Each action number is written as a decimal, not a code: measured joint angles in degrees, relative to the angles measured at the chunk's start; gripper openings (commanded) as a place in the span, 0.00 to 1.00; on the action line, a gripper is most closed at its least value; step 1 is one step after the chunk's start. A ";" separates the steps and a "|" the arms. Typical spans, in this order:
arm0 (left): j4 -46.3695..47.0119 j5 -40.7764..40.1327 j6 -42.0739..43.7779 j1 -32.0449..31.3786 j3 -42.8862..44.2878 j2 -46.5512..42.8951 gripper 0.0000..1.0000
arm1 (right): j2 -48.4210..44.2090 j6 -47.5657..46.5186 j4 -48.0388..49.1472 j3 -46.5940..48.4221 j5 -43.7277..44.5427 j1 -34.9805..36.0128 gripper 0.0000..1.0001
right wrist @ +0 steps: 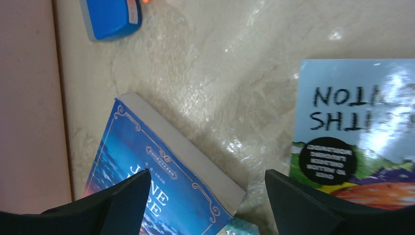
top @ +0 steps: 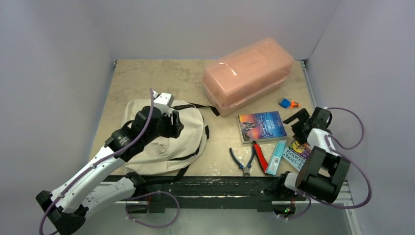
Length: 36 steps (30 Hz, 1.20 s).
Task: Pack the student bag
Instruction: Pick up the book from the center of the board.
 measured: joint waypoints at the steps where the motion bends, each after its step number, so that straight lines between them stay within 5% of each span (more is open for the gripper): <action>1: 0.09 0.61 0.15 0.00 0.09 -0.39 0.62 | 0.92 -0.37 1.05 0.00 -1.25 0.02 0.83; 10: 6.12 7.41 5.22 -6.64 6.91 5.11 0.71 | 8.50 -3.06 5.95 0.22 -8.70 0.28 0.65; 25: 22.08 10.64 31.50 -27.93 30.45 48.24 0.70 | 7.43 -3.26 5.49 0.15 -20.44 0.11 0.49; 36: 22.71 7.93 43.85 -28.87 44.52 71.04 0.75 | 5.46 -0.15 6.78 -0.59 -26.99 0.11 0.39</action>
